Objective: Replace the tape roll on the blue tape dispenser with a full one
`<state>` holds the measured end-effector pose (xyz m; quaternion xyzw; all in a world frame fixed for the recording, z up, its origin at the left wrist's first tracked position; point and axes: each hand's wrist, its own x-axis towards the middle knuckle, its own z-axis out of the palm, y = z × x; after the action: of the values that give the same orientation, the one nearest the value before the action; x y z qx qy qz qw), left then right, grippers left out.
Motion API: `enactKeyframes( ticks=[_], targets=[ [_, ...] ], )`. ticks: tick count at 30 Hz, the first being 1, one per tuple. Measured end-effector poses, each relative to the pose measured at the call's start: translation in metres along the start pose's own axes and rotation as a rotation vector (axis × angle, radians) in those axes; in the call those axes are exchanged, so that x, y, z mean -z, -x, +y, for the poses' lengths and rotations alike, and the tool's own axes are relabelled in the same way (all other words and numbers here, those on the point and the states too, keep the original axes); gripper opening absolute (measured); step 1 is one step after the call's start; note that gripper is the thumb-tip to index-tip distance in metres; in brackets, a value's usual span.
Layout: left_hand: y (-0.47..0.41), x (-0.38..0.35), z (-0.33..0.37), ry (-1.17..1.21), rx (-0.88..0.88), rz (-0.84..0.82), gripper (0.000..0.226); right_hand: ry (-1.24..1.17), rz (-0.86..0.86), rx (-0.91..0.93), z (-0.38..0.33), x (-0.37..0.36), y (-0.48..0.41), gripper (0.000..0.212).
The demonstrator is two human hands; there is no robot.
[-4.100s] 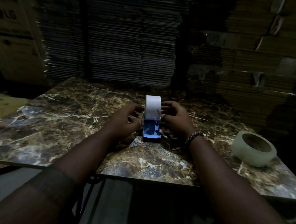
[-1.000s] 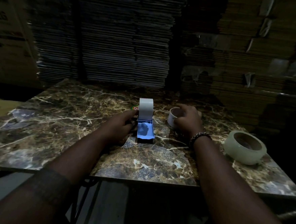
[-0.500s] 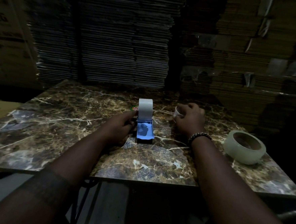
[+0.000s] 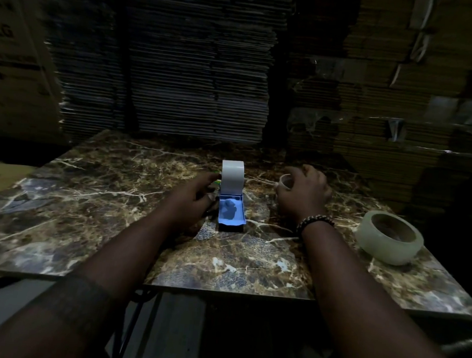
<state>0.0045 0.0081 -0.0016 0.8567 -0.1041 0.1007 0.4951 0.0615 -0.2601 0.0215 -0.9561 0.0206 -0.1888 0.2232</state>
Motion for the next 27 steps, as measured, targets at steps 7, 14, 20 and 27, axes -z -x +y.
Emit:
enactKeyframes(
  ticks=[7,14,20,27],
  targets=[
    [0.001,0.003,0.017,0.082,-0.091,0.196,0.051,-0.003,0.067,0.154,-0.014,-0.003,0.009,0.052],
    [-0.014,-0.01,0.039,-0.214,-0.182,0.03,0.085,0.002,0.063,0.169,-0.012,-0.007,0.007,0.052],
    [-0.02,-0.018,0.045,-0.391,-0.238,0.039,0.076,0.012,0.049,0.18,-0.011,-0.007,0.008,0.052],
    [-0.027,-0.035,0.068,-0.491,-0.41,0.18,0.078,-0.062,0.116,0.148,-0.013,0.004,0.008,0.05]
  ],
)
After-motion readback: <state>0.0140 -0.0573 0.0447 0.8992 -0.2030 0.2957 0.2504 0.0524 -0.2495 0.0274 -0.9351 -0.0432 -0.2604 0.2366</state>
